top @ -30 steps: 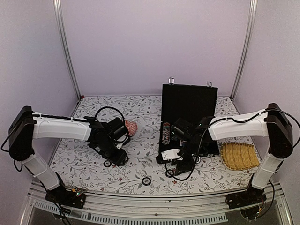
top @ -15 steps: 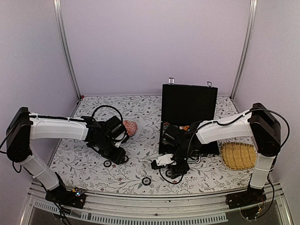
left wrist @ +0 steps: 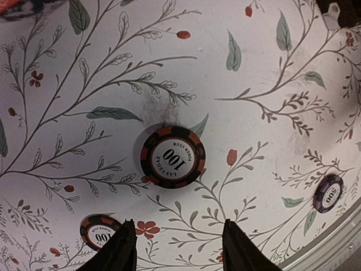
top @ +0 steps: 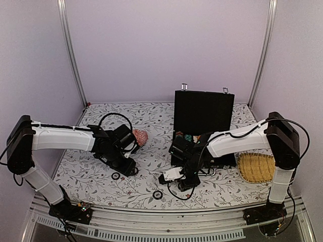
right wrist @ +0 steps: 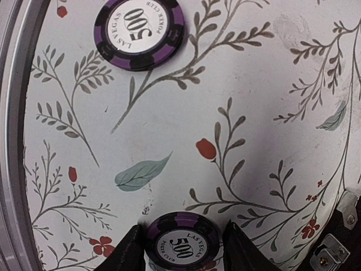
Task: Pack up texas hold em set
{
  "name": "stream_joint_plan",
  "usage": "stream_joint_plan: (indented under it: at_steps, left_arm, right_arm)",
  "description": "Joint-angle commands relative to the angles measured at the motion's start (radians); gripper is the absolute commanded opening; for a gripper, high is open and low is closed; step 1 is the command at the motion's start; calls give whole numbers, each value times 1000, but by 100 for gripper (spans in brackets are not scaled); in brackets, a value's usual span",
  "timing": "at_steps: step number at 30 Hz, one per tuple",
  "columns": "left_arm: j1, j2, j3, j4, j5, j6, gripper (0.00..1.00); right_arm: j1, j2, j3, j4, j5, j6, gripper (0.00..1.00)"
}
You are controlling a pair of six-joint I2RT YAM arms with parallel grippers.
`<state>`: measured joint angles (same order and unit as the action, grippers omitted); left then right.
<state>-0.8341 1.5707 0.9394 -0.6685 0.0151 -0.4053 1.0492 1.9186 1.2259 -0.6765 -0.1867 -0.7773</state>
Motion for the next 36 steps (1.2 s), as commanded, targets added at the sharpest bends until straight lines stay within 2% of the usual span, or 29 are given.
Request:
stream_joint_plan:
  at_steps: [1, 8, 10, 14, 16, 24, 30, 36]
  left_arm:
    - [15, -5, -4, 17, 3, -3, 53]
    - [16, -5, -1, 15, 1, 1, 53]
    - [16, -3, 0, 15, 2, 1, 53]
    - [15, -4, 5, 16, 2, 0, 53]
    - [15, -5, 6, 15, 2, -1, 53]
    - [15, 6, 48, 5, 4, 4, 53]
    - [15, 19, 72, -4, 5, 5, 53]
    - [16, 20, 86, -5, 7, 4, 53]
  right_arm:
    - [12, 39, 4, -13, 33, 13, 47]
    - [12, 46, 29, -99, 8, 4, 48]
    - [13, 48, 30, -101, 9, 6, 46]
    - [12, 54, 40, -108, 15, 11, 35]
    - [13, 46, 45, -117, 22, 16, 33]
    - [-8, -148, 55, -178, -37, 11, 32]
    - [-116, -294, 53, -210, -70, 8, 32]
    - [-353, -347, 29, -182, -11, -15, 33]
